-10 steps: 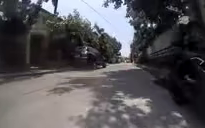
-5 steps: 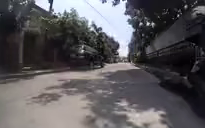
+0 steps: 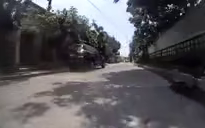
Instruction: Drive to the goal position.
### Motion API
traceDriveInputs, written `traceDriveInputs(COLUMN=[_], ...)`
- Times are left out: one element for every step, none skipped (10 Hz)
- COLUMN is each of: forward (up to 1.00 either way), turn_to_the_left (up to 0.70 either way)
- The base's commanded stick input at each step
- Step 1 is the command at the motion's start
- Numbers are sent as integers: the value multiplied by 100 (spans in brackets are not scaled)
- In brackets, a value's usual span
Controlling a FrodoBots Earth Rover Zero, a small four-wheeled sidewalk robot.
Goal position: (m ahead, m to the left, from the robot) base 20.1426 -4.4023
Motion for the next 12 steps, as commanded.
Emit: traceDriveInputs(forward=[85, 85, 85, 85, 85, 85, 85, 85, 85, 85, 85, 85], turn_to_the_left=[-34, -34, -11, -2, 0, -1, -4, -19, -34, -34, -11, 0])
